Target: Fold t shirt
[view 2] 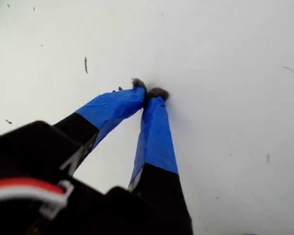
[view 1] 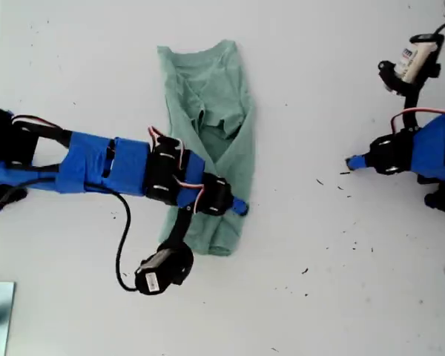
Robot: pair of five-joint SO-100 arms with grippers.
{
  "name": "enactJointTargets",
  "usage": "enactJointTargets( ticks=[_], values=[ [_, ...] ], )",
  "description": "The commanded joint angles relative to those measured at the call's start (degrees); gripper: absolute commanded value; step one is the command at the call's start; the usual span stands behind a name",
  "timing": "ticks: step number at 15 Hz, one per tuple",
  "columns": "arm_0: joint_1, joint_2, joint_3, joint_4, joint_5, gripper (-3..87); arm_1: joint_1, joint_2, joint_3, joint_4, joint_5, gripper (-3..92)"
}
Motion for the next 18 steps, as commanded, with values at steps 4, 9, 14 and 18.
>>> enactJointTargets(
  ticks=[4, 9, 14, 18],
  values=[
    [1.49, 32.96, 2.11, 17.05, 0.09, 8.4, -0.7, 0.7, 0.79, 0.7, 0.44, 2.3],
    [3.16, 92.29, 84.64, -4.92, -10.63, -0.2, -0.53, 0.62, 0.88, 0.7, 0.44, 2.3],
    [6.5, 80.68, 111.01, -32.96, -18.9, -0.2, -0.18, 0.35, 0.88, 0.62, 0.88, 2.3],
    [5.71, 93.52, 117.77, -29.97, -21.18, -0.2, -0.35, 0.18, 0.88, 0.62, 1.05, 2.3]
  ],
)
